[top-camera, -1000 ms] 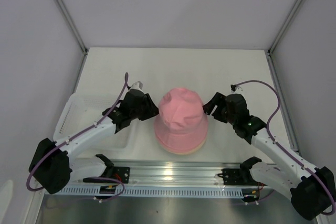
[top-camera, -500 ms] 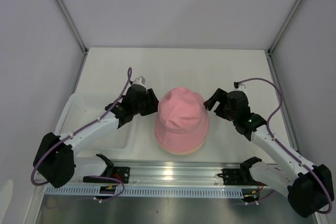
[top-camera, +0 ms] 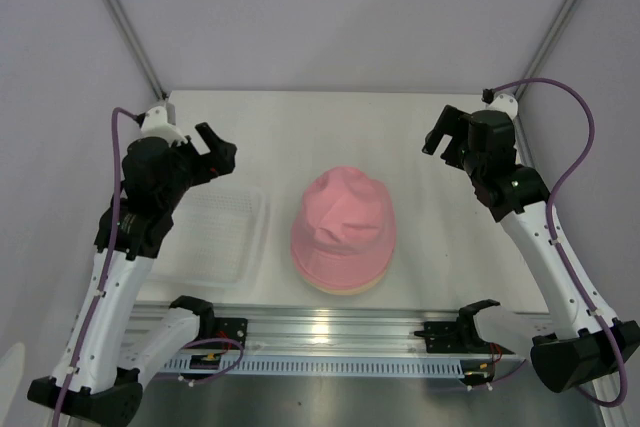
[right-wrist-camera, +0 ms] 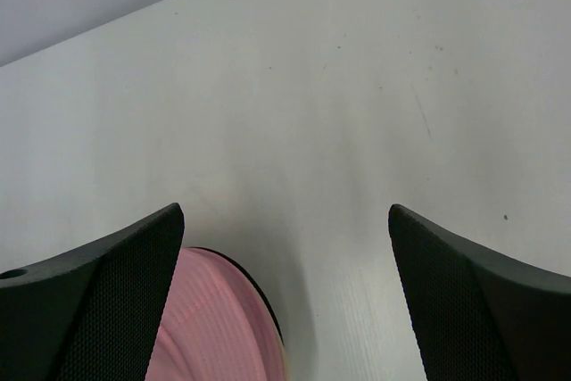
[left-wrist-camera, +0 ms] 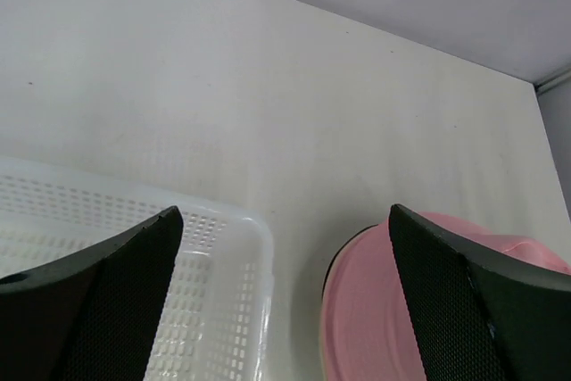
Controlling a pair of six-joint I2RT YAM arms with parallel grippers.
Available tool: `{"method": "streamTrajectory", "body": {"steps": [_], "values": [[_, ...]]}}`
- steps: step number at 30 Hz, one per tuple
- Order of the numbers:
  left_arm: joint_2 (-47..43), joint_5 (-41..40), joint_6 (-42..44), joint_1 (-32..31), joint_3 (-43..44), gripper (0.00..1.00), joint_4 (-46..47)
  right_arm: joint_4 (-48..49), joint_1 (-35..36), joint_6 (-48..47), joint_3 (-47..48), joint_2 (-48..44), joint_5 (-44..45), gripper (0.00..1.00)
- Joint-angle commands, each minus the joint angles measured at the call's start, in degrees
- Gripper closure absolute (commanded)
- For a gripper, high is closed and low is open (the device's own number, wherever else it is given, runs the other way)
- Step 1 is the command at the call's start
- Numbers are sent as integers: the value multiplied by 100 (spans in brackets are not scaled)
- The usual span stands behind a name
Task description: Stack the hats
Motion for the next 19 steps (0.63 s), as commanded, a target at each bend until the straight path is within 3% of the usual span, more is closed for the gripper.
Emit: {"method": "streamTrajectory", "body": {"steps": [1, 4, 6, 13, 19], "values": [[-25, 793, 775, 563, 211, 0, -833, -381, -16, -436, 184, -55, 365, 1], [28, 1845, 645, 1248, 299, 0, -1212, -302, -16, -436, 52, -239, 269, 1], [-77, 2165, 600, 1303, 159, 1, -1282, -337, -16, -410, -36, -380, 216, 0], [-825, 1999, 635, 1303, -211, 1, -1247, -127, -16, -524, -265, -864, 22, 0], [-1062, 2061, 477, 1303, -88, 1, -1283, -311, -16, -584, -36, -575, -21, 0]]}}
